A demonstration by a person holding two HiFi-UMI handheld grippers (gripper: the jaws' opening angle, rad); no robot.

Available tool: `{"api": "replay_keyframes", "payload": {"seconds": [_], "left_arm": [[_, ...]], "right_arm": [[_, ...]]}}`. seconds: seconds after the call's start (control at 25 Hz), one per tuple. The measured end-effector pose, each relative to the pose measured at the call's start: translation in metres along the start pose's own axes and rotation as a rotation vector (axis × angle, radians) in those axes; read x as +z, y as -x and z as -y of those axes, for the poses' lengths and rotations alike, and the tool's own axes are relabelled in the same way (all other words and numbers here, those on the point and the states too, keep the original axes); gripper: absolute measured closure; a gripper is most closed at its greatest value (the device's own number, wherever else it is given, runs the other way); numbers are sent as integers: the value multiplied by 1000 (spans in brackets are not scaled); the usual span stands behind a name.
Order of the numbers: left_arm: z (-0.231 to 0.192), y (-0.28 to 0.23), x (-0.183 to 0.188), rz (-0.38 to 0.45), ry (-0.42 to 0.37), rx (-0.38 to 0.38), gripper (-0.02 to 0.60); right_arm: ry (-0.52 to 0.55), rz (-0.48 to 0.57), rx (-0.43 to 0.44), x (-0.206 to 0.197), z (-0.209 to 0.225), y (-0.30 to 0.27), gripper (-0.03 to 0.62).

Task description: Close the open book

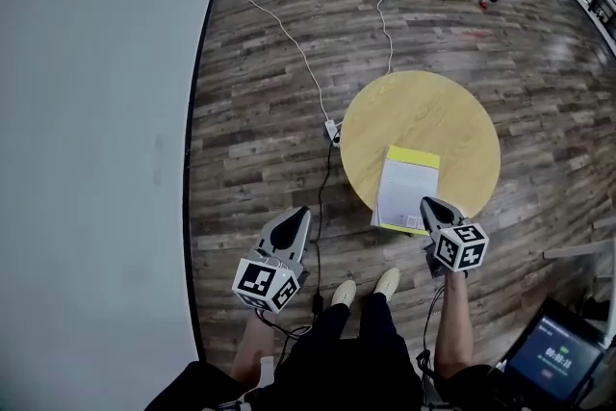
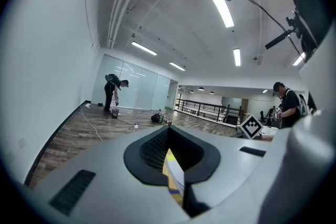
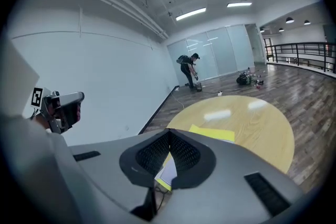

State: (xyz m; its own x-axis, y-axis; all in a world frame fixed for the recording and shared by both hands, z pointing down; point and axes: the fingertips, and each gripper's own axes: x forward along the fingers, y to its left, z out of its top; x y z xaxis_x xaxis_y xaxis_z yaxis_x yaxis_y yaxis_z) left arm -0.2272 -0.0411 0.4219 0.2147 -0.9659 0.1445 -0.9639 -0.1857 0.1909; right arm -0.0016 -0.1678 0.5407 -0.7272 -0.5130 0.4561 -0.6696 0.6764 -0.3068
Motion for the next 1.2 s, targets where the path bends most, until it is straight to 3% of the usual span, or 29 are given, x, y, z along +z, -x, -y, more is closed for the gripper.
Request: {"api": "replay_keyframes", "payload": {"seconds": [0.52,0.8,1.2], "left_arm": [[76,-58,50,59,-93,-252,583],[122,-87,53,63,-115,-366,583],[170,-121,52,62,-152,-466,583]], "right_arm": [[62,290,-234,86,20,135,591],[81,399,-306,99,13,198,591],[82,485,-403,98,26,256,591]]}}
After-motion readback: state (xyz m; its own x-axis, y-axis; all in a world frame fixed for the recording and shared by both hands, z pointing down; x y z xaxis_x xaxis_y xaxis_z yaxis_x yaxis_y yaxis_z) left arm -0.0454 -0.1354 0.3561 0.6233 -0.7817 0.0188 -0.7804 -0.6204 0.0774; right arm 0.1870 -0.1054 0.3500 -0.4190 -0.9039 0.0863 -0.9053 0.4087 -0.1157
